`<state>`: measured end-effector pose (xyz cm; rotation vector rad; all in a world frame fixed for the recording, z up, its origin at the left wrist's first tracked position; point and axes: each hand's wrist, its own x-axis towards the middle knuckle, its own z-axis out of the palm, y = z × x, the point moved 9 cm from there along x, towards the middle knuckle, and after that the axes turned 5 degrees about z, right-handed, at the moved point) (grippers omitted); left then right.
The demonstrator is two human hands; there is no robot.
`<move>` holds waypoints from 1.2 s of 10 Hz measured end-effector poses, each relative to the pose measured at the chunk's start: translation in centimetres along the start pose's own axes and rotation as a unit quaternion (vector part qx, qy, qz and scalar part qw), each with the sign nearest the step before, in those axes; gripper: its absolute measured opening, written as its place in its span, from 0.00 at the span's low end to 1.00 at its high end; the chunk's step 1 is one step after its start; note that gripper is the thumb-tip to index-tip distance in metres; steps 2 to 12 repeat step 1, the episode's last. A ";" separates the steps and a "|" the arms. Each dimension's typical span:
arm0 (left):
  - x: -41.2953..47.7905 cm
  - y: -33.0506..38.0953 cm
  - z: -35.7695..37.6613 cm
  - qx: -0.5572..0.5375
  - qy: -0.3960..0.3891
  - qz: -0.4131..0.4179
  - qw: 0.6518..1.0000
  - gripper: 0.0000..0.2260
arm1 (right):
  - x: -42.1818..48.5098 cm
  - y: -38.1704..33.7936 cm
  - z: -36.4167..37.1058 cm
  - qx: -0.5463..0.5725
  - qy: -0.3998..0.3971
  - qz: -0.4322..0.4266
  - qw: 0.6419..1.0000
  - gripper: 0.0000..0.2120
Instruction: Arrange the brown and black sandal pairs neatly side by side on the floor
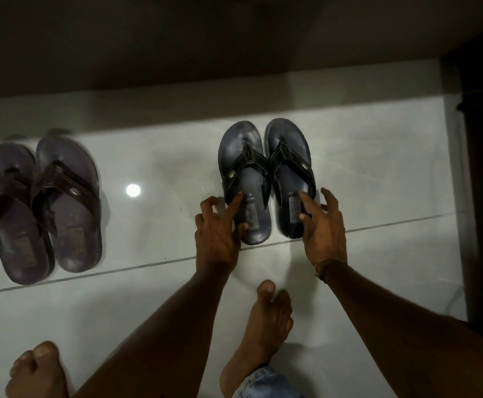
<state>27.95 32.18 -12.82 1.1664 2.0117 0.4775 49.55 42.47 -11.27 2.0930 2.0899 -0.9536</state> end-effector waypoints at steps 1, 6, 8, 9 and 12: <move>-2.7 -0.4 -3.0 0.051 0.039 -0.012 0.998 0.25 | -1.7 -0.7 -2.9 -0.015 0.076 0.037 0.996 0.27; -2.7 -0.4 -3.0 0.051 0.039 -0.012 0.998 0.25 | -1.7 -0.7 -2.9 -0.015 0.076 0.037 0.996 0.27; -2.7 -0.4 -3.0 0.051 0.039 -0.012 0.998 0.25 | -1.7 -0.7 -2.9 -0.015 0.076 0.037 0.996 0.27; -2.7 -0.4 -3.0 0.051 0.039 -0.012 0.998 0.25 | -1.7 -0.7 -2.9 -0.015 0.076 0.037 0.996 0.27; -2.7 -0.4 -3.0 0.051 0.039 -0.012 0.998 0.25 | -1.7 -0.7 -2.9 -0.015 0.076 0.037 0.996 0.27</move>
